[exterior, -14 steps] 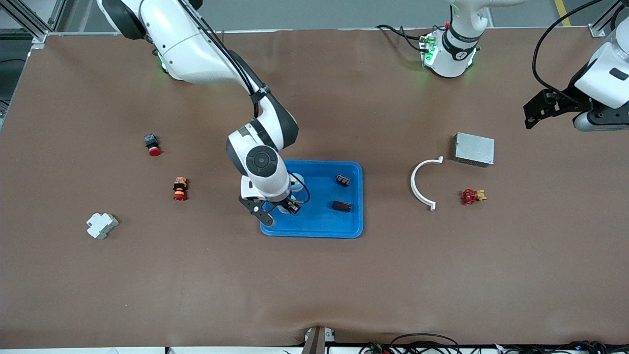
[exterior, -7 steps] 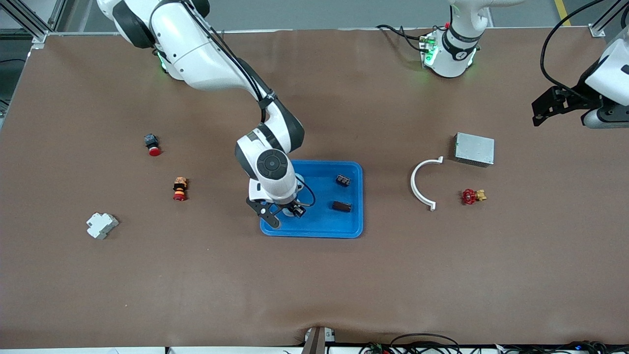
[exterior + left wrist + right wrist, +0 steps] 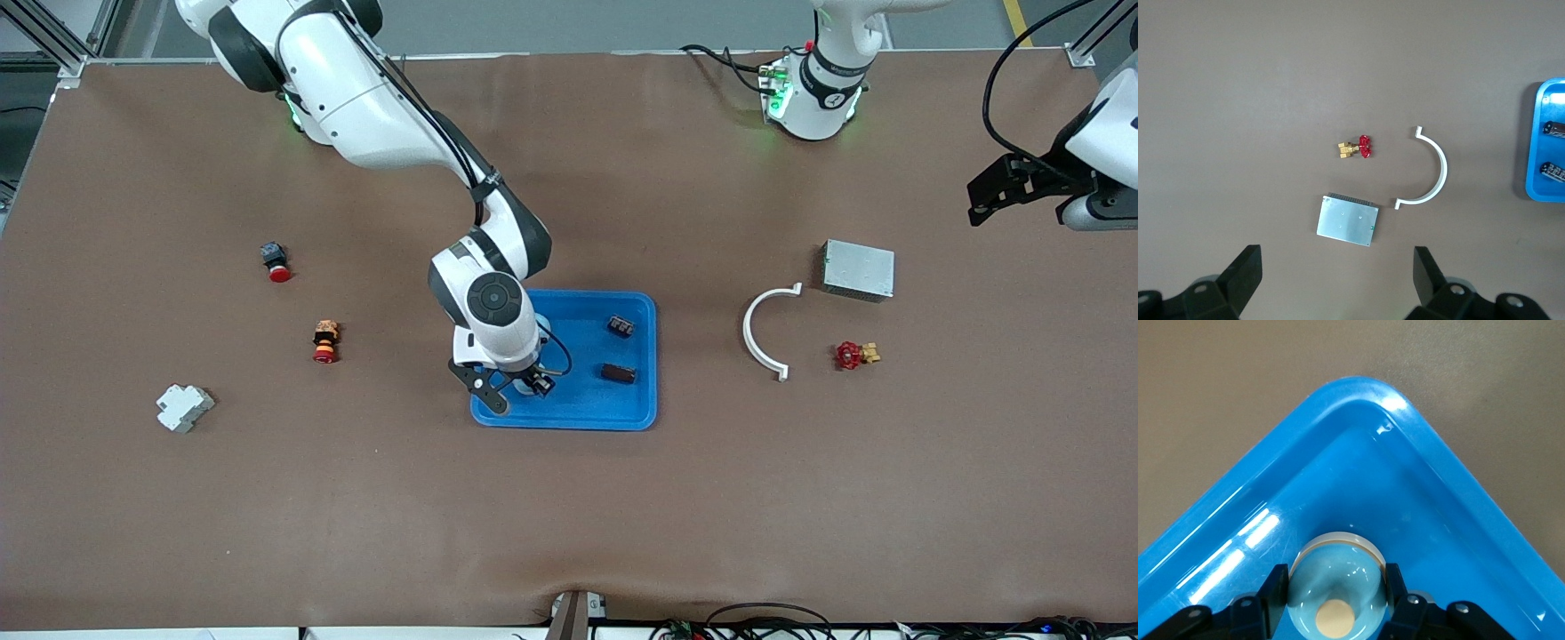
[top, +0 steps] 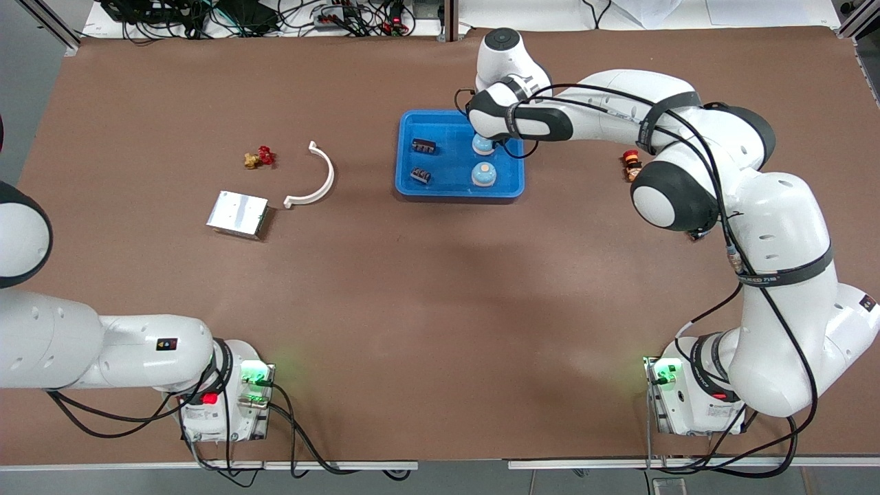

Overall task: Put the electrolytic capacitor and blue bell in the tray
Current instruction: 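Lower the bell into the tray beside the first bell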

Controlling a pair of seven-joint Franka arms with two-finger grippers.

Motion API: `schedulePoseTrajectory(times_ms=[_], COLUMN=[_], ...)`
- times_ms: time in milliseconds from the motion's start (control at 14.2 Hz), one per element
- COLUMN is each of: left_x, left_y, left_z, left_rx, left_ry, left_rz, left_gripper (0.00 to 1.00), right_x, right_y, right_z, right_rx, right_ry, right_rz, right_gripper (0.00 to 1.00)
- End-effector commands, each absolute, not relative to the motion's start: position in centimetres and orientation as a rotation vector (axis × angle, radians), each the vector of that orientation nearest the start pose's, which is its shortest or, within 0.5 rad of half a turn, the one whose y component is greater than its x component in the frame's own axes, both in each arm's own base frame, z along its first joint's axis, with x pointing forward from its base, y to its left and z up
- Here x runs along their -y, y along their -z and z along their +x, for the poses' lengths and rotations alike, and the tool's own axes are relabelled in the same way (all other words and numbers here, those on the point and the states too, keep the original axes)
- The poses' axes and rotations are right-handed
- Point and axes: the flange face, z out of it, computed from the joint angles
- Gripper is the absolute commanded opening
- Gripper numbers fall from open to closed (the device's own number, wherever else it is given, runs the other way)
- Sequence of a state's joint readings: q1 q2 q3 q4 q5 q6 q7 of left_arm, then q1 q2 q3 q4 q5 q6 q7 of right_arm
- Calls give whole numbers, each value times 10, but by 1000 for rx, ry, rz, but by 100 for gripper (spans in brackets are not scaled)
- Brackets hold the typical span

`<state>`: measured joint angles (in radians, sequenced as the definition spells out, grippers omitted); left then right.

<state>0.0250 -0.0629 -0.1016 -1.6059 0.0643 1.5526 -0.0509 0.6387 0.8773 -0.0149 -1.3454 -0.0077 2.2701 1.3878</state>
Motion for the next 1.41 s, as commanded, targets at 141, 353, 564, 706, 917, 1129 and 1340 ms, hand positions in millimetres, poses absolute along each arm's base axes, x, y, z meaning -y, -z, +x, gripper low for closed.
schedulePoseTrajectory(times_ms=[141, 353, 564, 706, 917, 1129, 1340], left_x=[33, 36, 42, 42, 43, 41, 43], left_y=[-642, -642, -643, -643, -644, -644, -640], left_z=[528, 527, 527, 527, 528, 529, 532], left_rx=[-74, -82, -93, -86, -83, -81, -88], left_ry=[12, 6, 9, 5, 29, 34, 37], left_rz=[-3069, -3082, -3103, -3126, -3125, -3127, -3123], left_gripper=[100, 100, 100, 100, 100, 100, 100], right_x=[-442, -444, -446, -446, -438, -422, -343], right_y=[-197, -198, -197, -198, -217, -243, -292], right_z=[605, 606, 606, 606, 611, 619, 660], right_rx=[-1158, -1156, -1140, -1141, -1152, -1036, -776], right_ry=[114, 154, 174, 171, 148, 61, -15], right_rz=[-2898, -2873, -2871, -2874, -2896, -3039, -3116], right_gripper=[0, 100, 100, 100, 100, 100, 100])
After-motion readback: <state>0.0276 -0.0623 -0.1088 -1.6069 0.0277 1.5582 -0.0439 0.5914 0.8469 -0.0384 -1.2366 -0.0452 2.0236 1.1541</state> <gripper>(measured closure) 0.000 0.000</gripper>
